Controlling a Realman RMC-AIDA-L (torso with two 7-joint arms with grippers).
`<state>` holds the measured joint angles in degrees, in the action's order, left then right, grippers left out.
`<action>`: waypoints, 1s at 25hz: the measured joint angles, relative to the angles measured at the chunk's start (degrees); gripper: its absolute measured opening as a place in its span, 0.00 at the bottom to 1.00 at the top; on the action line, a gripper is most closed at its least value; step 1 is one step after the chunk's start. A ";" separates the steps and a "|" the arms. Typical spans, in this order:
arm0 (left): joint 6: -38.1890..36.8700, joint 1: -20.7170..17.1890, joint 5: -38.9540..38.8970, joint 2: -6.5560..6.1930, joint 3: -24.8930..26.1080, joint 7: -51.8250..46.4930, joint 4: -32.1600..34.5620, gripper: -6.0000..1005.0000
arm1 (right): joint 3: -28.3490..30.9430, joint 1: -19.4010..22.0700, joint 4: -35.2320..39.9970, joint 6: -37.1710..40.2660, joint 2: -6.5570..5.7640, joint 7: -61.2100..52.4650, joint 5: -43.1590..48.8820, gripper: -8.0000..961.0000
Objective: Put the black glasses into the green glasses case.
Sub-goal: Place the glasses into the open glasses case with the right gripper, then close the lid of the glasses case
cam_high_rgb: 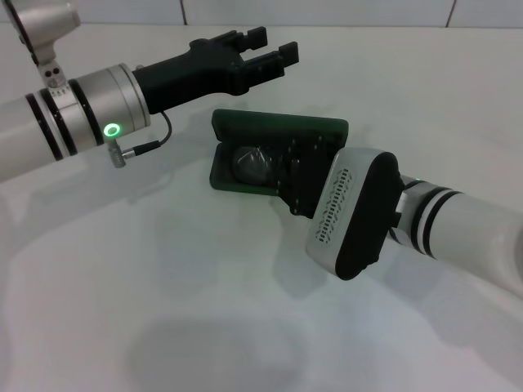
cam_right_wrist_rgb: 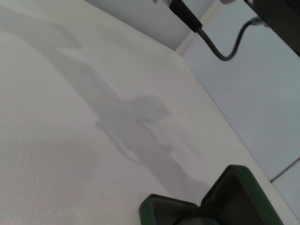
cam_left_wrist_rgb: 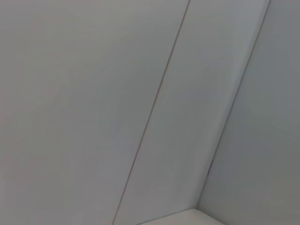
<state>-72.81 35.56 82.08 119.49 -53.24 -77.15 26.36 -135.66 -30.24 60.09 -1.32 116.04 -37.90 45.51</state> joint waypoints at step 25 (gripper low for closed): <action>11.74 2.93 8.42 -0.83 -0.11 -4.13 0.76 0.71 | 18.77 7.58 -8.51 48.43 -6.40 -12.80 2.43 0.43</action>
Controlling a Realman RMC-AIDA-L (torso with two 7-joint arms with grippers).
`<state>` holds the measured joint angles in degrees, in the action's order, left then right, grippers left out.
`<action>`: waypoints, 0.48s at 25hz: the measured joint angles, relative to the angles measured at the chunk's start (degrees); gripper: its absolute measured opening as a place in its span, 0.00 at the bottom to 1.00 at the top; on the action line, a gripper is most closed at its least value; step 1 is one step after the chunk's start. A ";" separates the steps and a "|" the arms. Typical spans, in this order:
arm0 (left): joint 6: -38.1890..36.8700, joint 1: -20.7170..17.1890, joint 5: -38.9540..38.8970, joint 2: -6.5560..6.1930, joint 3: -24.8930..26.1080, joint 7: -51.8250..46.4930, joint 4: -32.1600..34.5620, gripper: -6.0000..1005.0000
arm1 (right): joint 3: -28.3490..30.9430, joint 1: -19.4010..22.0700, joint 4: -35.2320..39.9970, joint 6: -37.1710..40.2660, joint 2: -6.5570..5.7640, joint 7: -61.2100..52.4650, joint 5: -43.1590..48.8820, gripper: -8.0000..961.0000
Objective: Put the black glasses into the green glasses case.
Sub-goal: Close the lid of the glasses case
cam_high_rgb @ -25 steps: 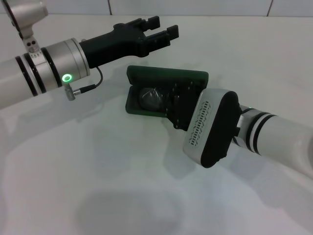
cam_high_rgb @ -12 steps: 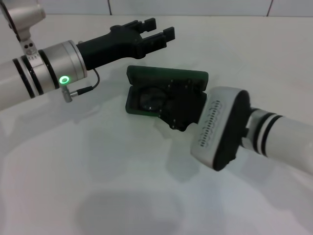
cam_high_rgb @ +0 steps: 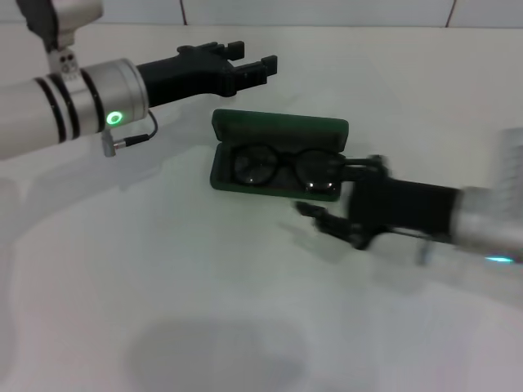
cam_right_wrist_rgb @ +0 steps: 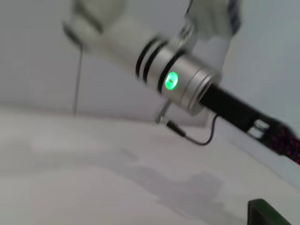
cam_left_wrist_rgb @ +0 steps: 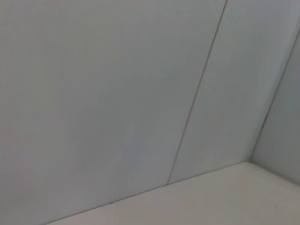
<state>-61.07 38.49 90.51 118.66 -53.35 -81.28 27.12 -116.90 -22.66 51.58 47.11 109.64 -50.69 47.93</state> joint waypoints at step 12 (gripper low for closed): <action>10.92 6.79 11.70 0.56 -4.89 -9.84 0.04 0.71 | 21.86 -4.52 -29.91 34.74 -1.28 -2.74 0.01 0.43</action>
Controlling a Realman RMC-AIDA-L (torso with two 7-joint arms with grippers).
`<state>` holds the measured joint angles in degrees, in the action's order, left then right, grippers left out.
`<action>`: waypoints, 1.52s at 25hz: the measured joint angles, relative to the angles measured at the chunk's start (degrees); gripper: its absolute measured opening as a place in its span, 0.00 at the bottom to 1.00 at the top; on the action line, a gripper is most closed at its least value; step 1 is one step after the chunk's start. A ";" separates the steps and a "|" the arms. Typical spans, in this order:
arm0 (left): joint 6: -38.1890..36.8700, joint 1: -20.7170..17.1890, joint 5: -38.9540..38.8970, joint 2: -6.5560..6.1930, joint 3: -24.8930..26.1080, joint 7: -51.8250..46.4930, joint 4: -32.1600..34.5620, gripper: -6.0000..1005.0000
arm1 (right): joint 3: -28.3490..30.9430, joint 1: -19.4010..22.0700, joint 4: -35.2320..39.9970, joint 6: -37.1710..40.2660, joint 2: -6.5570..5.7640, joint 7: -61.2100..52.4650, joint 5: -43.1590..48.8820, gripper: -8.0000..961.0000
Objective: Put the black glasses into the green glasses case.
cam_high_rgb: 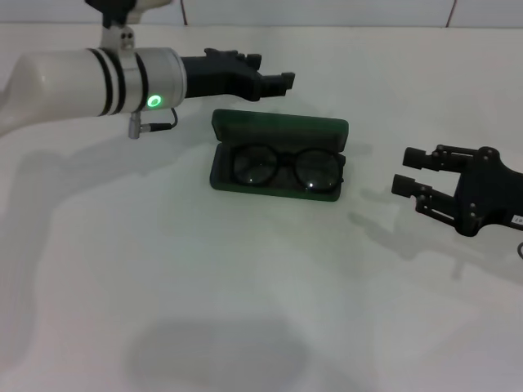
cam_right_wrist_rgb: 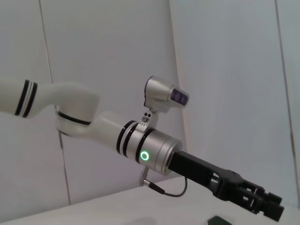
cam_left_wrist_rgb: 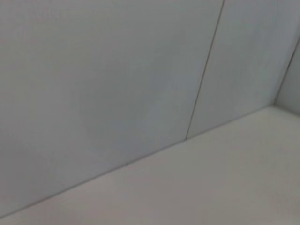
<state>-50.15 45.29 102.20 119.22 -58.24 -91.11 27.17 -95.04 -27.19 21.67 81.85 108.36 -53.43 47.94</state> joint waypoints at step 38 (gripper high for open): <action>-41.24 -17.43 -13.19 -0.57 -5.57 25.71 10.40 0.73 | 1.62 -1.16 1.16 2.51 1.81 3.19 4.81 0.49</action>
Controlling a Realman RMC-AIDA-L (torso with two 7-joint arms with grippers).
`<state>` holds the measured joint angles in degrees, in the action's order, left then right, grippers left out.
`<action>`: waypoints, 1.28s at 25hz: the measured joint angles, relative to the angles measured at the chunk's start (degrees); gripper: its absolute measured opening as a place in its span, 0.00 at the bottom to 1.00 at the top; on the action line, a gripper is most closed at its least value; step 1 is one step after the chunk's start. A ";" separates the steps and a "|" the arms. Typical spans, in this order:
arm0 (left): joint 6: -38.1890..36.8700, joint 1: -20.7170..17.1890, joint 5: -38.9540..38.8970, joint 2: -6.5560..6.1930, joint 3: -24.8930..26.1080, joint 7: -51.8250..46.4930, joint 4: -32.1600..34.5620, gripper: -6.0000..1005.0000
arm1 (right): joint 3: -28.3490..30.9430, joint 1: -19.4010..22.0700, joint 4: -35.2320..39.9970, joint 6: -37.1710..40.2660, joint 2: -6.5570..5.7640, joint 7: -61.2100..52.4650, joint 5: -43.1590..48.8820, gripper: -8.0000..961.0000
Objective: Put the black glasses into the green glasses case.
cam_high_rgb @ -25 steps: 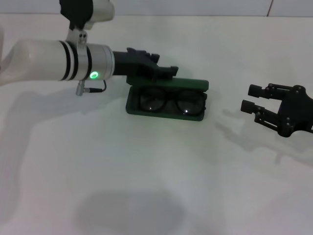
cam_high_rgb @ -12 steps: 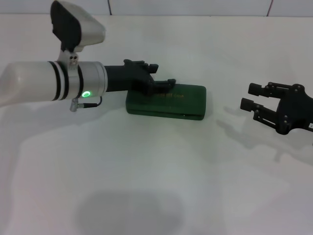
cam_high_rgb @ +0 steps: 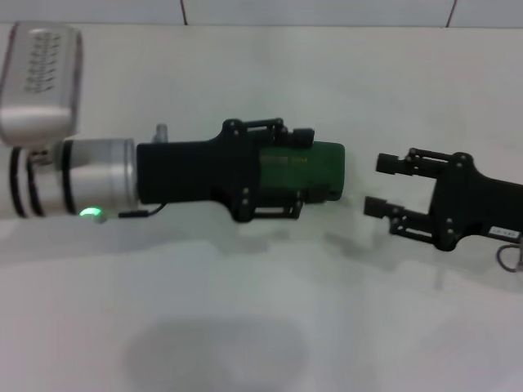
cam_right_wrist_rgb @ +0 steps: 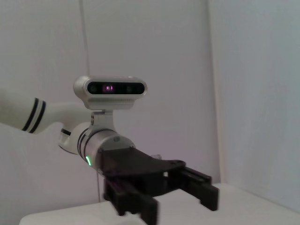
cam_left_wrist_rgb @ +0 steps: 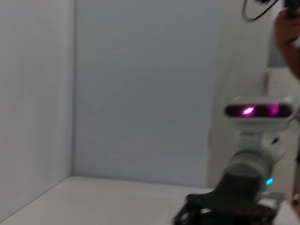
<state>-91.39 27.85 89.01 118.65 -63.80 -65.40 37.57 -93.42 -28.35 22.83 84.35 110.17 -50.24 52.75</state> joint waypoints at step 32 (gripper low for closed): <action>-8.17 -6.14 -2.78 -1.02 5.22 7.42 -1.60 0.88 | -0.01 0.01 0.80 -1.34 2.04 6.21 0.41 0.88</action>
